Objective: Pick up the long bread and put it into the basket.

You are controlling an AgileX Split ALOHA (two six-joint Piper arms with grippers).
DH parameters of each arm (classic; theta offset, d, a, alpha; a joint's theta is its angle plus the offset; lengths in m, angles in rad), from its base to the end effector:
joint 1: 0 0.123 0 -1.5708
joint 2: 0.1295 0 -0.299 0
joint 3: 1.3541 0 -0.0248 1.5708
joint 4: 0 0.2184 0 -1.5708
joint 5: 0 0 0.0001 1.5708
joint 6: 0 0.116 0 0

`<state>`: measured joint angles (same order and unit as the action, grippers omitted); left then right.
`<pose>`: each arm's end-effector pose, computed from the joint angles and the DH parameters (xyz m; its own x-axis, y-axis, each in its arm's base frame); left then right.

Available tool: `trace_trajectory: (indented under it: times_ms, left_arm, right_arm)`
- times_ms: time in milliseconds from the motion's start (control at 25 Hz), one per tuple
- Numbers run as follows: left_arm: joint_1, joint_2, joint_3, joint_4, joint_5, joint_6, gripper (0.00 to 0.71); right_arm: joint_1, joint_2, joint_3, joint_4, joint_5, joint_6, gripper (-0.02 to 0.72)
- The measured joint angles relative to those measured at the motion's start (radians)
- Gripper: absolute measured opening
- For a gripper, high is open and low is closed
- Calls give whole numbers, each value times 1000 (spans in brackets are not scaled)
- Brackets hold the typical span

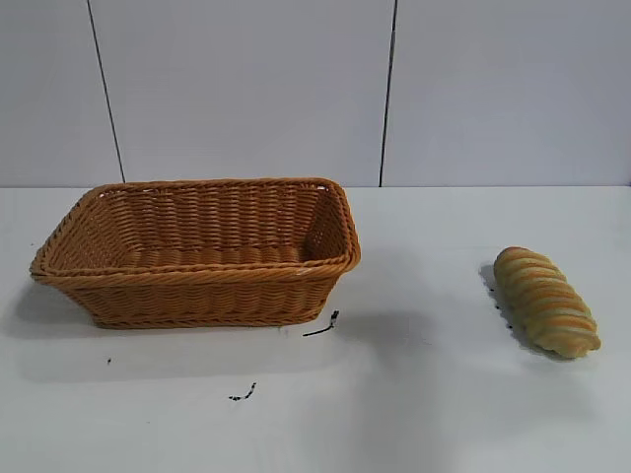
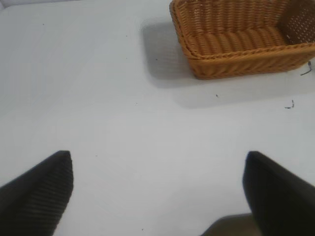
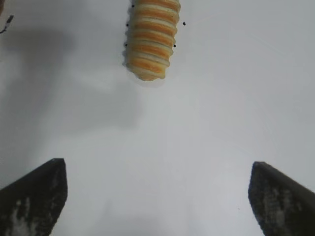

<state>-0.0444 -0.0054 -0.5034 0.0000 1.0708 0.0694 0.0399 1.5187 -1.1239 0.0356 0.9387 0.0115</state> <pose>-0.0267 0.0012 0.2500 -0.4525 0.0895 -0.8872 0.0760 0.9952 0.0617 0.2753 0.0143 0.2687 -0.9481 -0.0053 -0.3181 -0.0182 0.9991 0.0376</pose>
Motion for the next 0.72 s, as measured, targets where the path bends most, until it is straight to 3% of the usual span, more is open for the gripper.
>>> trace_trajectory:
  times_ms: [320,600,720]
  left_arm:
    - [0,0,0,0,0,0,696]
    - [0,0,0,0,0,0,696]
    - [0,0,0,0,0,0,696]
  right_arm:
    - [0,307,-194,1,-47,-5,693]
    - [33,463,-212,-10,-98,-12,693]
    - [41,507,-212,-7,-134,23,693]
